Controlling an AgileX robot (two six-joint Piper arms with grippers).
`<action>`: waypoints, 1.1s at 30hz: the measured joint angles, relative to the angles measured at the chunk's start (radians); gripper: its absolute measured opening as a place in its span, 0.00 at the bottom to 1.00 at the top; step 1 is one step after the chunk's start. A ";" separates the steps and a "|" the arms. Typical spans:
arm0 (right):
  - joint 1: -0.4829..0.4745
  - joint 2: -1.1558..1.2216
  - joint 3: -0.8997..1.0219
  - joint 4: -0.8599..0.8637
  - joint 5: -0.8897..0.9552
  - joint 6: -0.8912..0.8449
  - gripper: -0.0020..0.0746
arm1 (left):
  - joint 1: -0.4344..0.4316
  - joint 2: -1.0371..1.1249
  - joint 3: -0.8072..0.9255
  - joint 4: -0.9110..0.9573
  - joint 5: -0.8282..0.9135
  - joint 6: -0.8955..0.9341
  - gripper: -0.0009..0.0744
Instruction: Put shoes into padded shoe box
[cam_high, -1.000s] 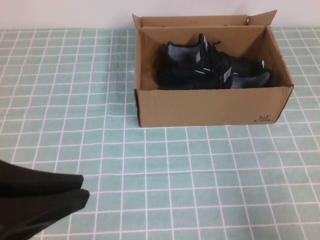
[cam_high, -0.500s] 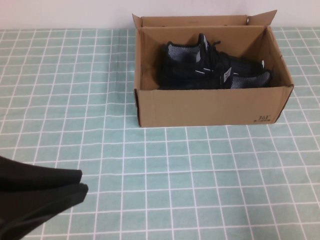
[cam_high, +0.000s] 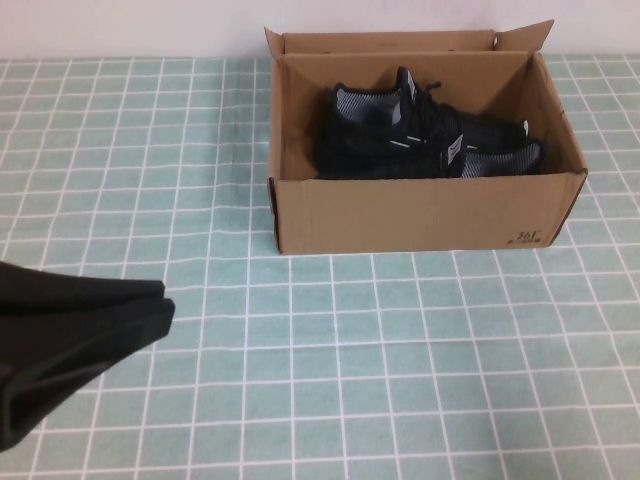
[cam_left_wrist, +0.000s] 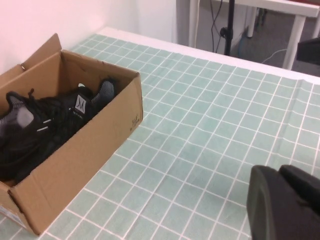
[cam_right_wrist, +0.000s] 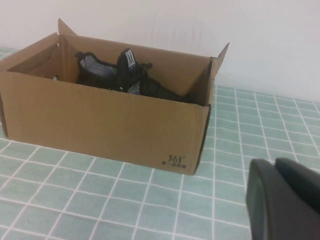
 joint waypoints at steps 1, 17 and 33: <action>0.000 0.000 0.000 0.000 0.000 0.000 0.02 | 0.000 0.001 0.000 0.000 -0.003 0.000 0.01; 0.000 0.000 0.000 0.000 0.000 0.000 0.02 | 0.002 -0.191 0.179 0.249 -0.351 -0.105 0.01; 0.000 0.000 0.000 0.000 0.000 0.000 0.02 | 0.296 -0.676 0.768 0.594 -0.416 -0.700 0.01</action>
